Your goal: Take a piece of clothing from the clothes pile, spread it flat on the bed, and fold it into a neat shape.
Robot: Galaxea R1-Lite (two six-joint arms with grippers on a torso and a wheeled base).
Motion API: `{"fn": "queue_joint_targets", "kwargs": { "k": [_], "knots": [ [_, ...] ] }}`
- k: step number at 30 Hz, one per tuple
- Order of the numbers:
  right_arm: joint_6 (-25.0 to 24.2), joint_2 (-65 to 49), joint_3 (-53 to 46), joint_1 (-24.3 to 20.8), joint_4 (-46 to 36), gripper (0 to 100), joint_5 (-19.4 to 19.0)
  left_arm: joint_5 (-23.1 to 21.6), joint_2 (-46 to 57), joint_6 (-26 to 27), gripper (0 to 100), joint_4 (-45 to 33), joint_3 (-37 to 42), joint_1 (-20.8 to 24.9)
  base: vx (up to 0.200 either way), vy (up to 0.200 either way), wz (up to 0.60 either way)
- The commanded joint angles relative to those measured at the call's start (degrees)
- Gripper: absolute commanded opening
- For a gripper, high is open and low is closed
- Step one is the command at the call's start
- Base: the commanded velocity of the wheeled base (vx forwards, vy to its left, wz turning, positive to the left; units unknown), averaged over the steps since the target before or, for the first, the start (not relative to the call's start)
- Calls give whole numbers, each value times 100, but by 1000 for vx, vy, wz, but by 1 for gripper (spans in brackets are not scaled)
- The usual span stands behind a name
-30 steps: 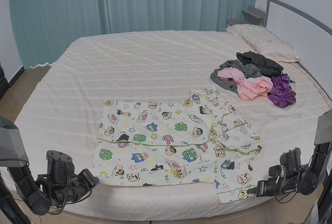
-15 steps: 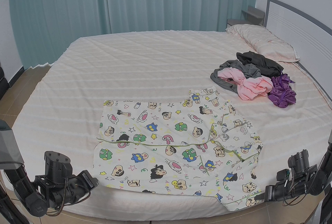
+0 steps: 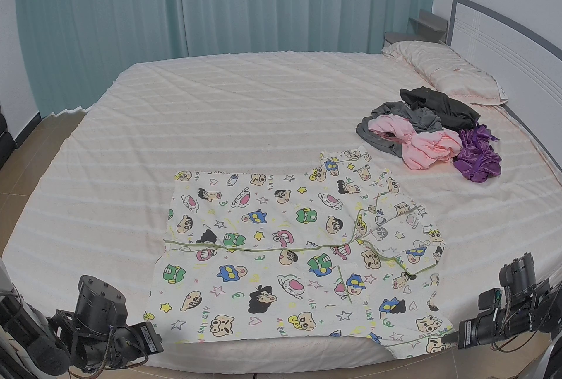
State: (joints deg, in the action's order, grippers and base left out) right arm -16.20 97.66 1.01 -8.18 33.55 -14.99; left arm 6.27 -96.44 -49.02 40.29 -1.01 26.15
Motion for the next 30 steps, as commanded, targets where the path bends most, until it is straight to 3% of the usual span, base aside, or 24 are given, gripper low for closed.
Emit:
{"fn": "queue_joint_targets", "kwargs": {
  "k": [1, 17, 30],
  "knots": [
    [21, -414, -101, -17, -217, 0, 14, 41, 178, 121, 0, -232, 101, 92, 0, 0, 0],
    [662, -1056, -101, -26, -1228, 0, 5, 41, 354, 129, 0, -997, 101, 347, 0, 0, 0],
    [671, -1487, -66, -351, -1562, 0, 181, 24, 1154, 129, 0, -1920, 75, 470, 0, 0, 0]
  ]
}}
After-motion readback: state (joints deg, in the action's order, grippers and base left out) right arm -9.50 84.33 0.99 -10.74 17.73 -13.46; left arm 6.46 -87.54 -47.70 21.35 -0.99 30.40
